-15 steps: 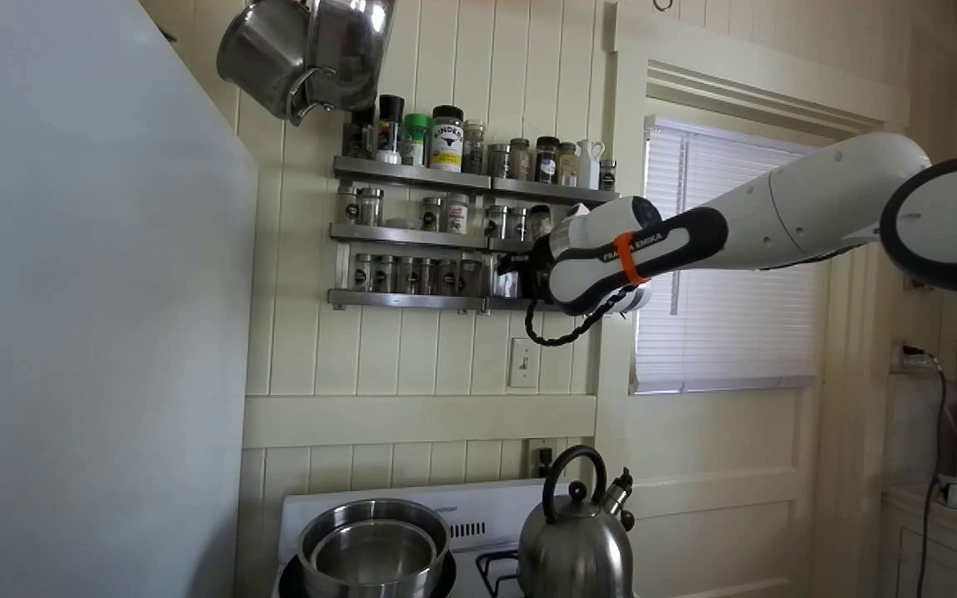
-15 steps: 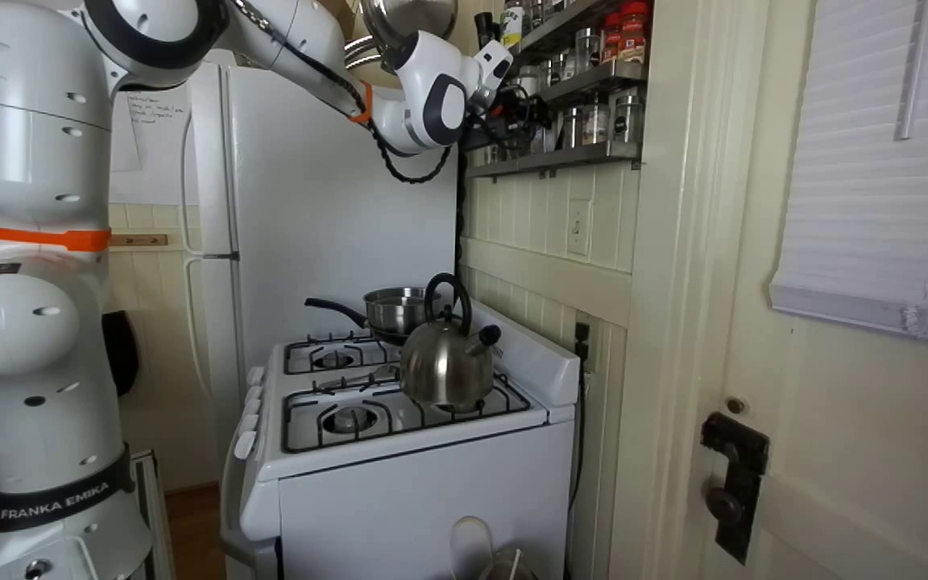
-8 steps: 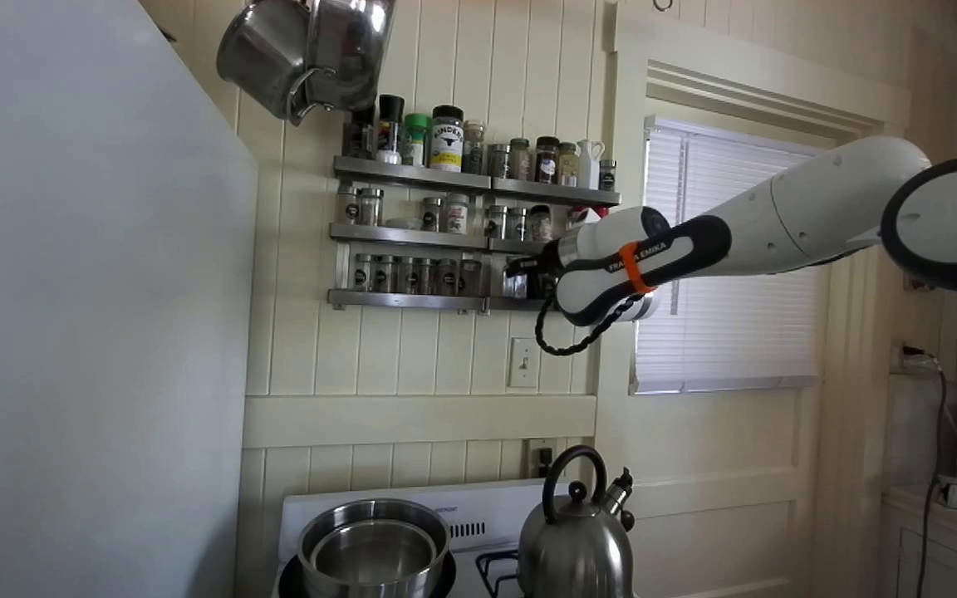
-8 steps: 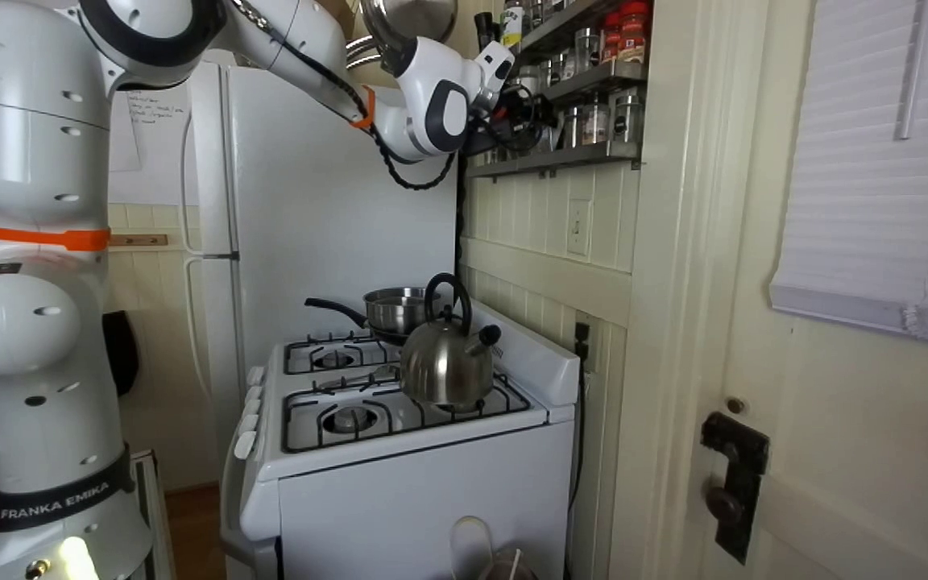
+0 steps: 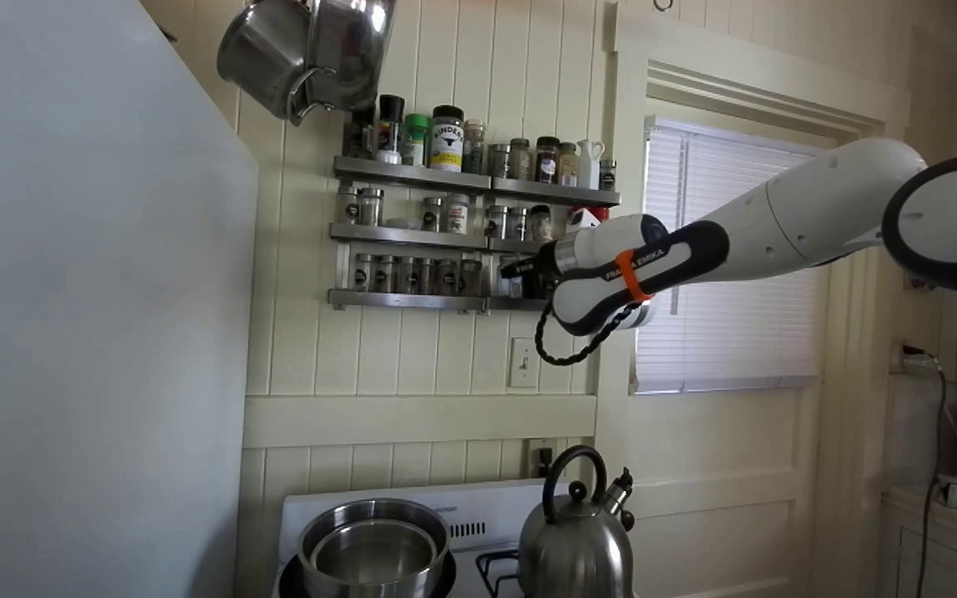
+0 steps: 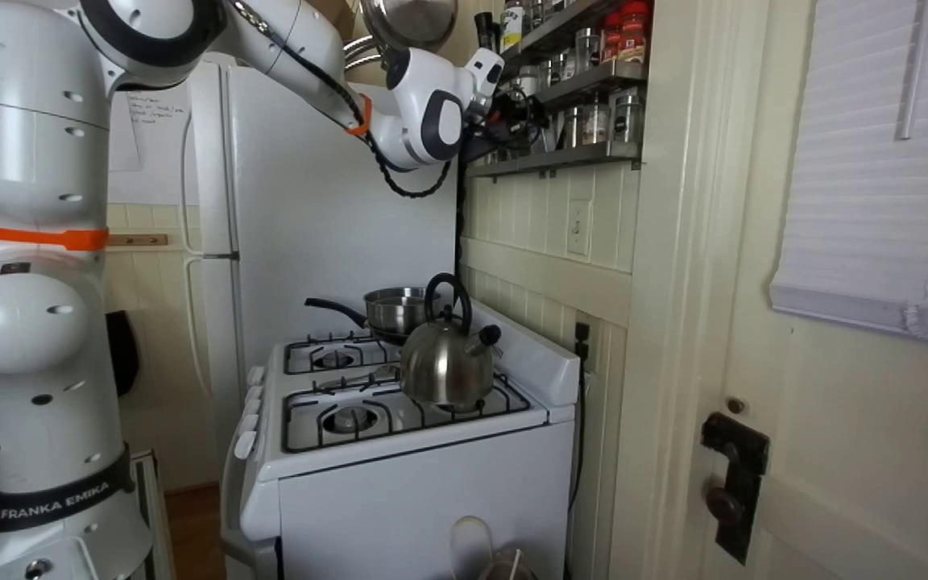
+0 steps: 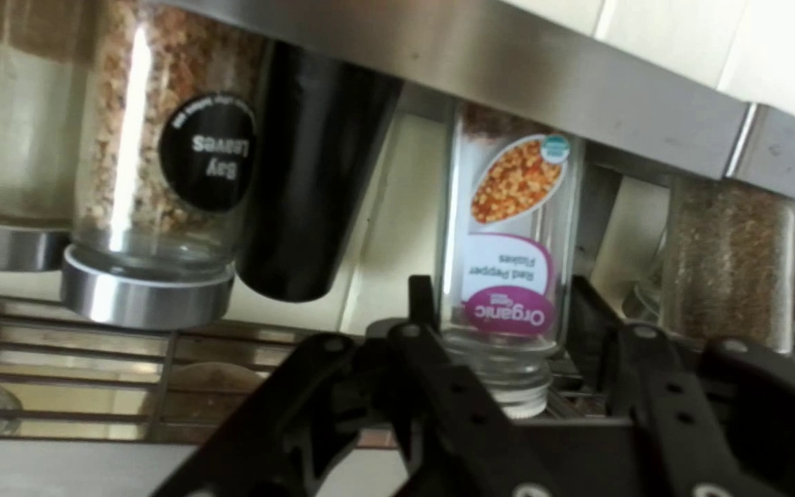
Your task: Pour some spice into the silver bowl
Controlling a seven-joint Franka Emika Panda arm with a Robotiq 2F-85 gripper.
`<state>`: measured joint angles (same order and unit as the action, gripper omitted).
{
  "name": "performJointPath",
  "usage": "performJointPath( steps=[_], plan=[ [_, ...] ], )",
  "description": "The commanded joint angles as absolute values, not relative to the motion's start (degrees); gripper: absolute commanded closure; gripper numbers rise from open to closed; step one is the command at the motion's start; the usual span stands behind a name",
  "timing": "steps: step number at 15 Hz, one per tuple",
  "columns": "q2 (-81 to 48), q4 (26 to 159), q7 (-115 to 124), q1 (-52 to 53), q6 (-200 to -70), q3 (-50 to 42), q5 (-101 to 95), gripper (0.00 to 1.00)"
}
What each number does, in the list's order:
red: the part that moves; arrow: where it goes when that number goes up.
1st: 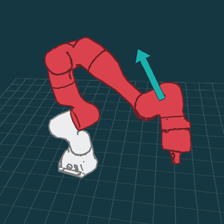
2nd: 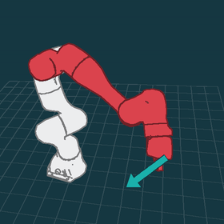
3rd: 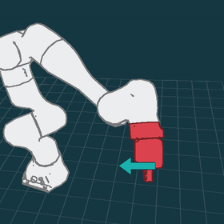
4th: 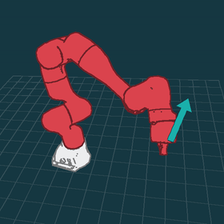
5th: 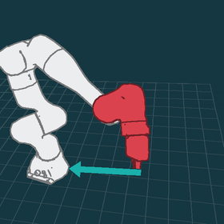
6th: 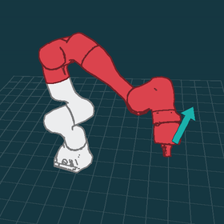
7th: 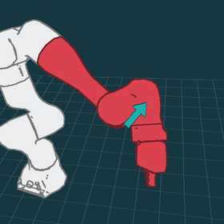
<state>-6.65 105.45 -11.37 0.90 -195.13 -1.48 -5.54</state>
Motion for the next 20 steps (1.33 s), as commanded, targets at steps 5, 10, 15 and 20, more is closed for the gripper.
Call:
performJointPath(
  steps=[5, 10, 15, 20],
  plan=[
    [-6.34, 109.58, -26.22, 11.26, -200.16, -10.66, 3.34, 0.77],
    [-6.72, 107.23, -23.75, 11.54, -198.95, -9.46, 3.27, 0.52],
    [-6.71, 107.26, -23.75, 11.84, -198.95, -9.5, 3.53, 0.77],
    [-7.52, 107.73, -23.04, 12.05, -202.51, -8.25, 3.19, 0.77]
  ],
)
